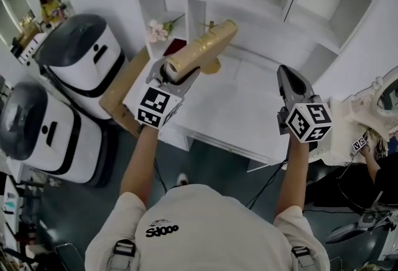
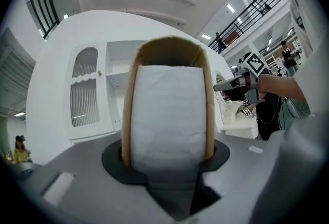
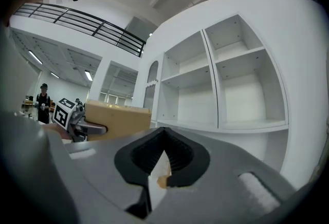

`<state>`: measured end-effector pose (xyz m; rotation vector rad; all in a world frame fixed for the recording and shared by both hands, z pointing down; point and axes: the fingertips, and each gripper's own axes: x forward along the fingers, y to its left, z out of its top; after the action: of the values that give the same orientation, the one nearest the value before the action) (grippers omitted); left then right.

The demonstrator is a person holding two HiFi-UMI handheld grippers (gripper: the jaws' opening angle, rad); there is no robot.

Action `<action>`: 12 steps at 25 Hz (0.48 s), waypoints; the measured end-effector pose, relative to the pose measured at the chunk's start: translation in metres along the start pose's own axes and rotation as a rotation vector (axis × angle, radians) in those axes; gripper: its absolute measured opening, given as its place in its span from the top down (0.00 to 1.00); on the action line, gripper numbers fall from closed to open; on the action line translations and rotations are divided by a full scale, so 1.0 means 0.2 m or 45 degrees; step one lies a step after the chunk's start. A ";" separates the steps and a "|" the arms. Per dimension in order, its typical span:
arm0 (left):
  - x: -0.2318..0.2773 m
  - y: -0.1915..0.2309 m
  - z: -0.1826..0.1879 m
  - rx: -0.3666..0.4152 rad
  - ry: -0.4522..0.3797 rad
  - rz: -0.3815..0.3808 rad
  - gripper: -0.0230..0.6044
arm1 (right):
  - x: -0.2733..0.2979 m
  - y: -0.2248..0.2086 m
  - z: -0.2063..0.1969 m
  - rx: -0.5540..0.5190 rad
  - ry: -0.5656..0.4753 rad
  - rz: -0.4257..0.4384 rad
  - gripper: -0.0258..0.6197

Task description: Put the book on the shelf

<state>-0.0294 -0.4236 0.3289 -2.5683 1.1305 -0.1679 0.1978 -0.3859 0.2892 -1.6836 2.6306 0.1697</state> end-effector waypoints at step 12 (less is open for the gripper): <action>0.11 0.59 0.36 0.303 -0.150 -0.013 0.57 | 0.38 0.09 0.43 -0.160 -0.134 -0.058 0.96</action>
<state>-0.0797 -0.4953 0.2212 -2.3422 0.9904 -0.1425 0.1464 -0.4390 0.1998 -1.7173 2.5520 0.4197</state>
